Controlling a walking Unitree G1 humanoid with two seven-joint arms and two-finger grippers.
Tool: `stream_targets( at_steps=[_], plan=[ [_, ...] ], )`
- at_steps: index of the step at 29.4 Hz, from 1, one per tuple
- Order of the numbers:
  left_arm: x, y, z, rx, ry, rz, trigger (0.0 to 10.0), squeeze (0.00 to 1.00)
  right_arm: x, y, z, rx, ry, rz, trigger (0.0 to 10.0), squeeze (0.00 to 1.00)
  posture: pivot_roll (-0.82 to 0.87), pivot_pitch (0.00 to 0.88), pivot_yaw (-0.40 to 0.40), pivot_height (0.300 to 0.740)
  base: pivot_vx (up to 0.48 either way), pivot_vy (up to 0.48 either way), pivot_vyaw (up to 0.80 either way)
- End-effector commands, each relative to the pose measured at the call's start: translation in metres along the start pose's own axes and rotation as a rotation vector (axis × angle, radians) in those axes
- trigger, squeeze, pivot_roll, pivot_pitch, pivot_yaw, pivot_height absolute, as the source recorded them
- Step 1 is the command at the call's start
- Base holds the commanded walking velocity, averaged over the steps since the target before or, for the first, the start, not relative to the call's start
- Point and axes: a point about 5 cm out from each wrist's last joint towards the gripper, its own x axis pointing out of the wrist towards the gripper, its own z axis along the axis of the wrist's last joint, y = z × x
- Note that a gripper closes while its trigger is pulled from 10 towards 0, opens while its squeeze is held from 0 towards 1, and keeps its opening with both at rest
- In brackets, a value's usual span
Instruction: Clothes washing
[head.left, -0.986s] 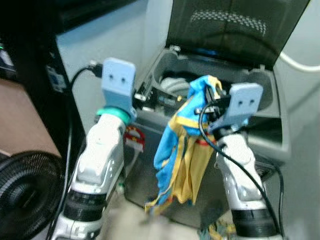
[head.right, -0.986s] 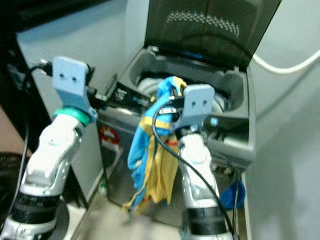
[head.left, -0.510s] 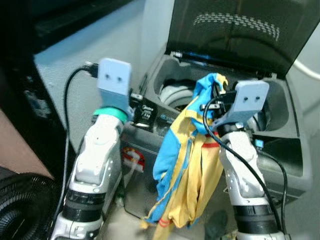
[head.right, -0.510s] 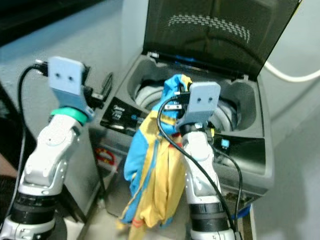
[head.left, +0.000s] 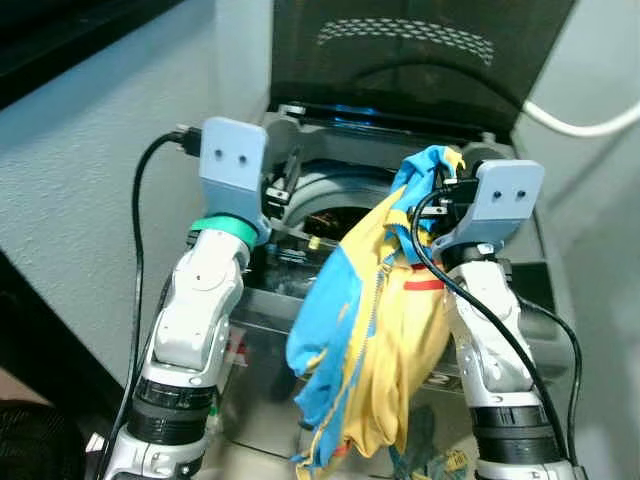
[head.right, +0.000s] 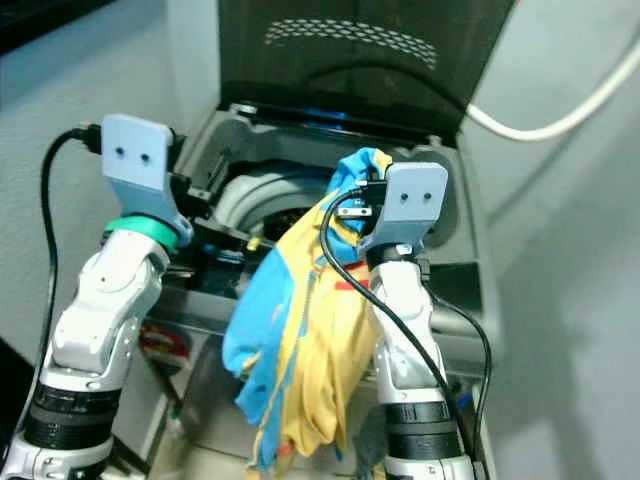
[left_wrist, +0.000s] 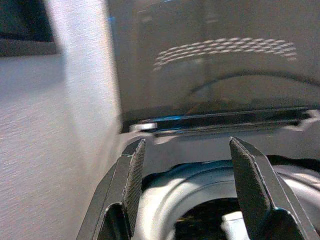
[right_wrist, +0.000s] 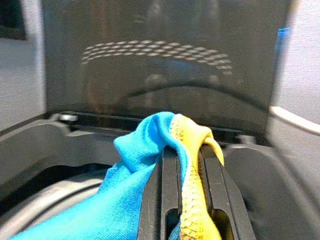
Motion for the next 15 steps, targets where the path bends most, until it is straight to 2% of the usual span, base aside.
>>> stream_targets(
  at_steps=[1,15],
  plan=[
    [-0.0012,-0.0043,-0.0025,-0.008,0.009,-0.017,10.0,0.00,0.0002,-0.0069,-0.0005,-0.008,0.003,-0.035,10.0,0.00,0.07,0.000,0.008,0.720,0.247,0.000,-0.80],
    [-0.0013,-0.0044,-0.0018,-0.007,0.002,-0.017,10.0,0.00,0.0003,-0.0033,0.0019,-0.018,-0.014,-0.014,10.0,0.00,0.07,0.000,0.008,0.720,0.399,0.000,0.00]
  ],
)
